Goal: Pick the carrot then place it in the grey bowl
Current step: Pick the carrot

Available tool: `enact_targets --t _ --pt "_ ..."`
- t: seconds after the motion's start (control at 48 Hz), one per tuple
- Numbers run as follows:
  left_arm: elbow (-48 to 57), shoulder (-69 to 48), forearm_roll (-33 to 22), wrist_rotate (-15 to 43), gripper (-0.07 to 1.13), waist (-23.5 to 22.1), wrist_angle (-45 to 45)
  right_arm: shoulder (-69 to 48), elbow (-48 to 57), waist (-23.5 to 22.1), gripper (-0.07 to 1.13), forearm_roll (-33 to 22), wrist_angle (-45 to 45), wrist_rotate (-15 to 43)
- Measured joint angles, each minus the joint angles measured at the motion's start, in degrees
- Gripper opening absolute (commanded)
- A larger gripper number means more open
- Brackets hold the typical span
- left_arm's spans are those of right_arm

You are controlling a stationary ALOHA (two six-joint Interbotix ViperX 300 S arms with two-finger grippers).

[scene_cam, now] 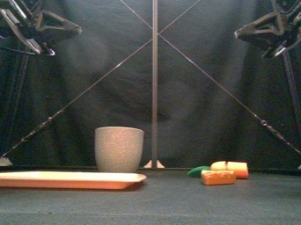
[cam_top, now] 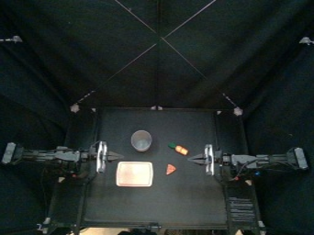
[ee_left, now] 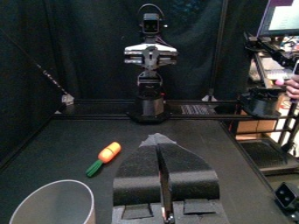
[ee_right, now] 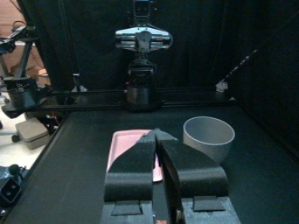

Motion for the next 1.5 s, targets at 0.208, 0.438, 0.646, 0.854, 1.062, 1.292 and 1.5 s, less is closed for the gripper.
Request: enact_targets --t 0.208,0.438,0.646,0.854,1.062,1.292,1.5 --pt "-0.1 -0.4 0.2 0.1 -0.03 2.5 0.0 2.5 0.1 -3.9 0.05 1.5 3.8 1.4" --pt "0.0 -0.4 0.3 0.1 -0.03 2.6 0.0 8.2 -1.7 -13.2 0.06 6.7 18.1 3.1" --pt "0.0 -0.4 0.4 0.1 -0.03 2.7 0.0 11.9 -1.8 -16.3 0.22 8.7 23.5 3.2" --pt "-0.1 -0.4 0.6 0.1 -0.03 2.7 0.0 12.9 -1.1 -19.2 0.68 10.5 23.6 3.1" --pt "-0.1 -0.4 0.8 0.2 -0.03 2.6 0.0 15.4 -0.9 -21.7 1.06 12.3 22.9 3.2" --pt "0.0 -0.4 1.1 0.2 -0.03 2.6 0.0 21.1 -0.9 -21.8 1.04 12.5 21.8 3.2" --pt "-0.1 -0.4 1.2 0.2 -0.03 2.7 0.0 28.0 -1.7 -22.8 1.04 12.3 21.2 3.1"
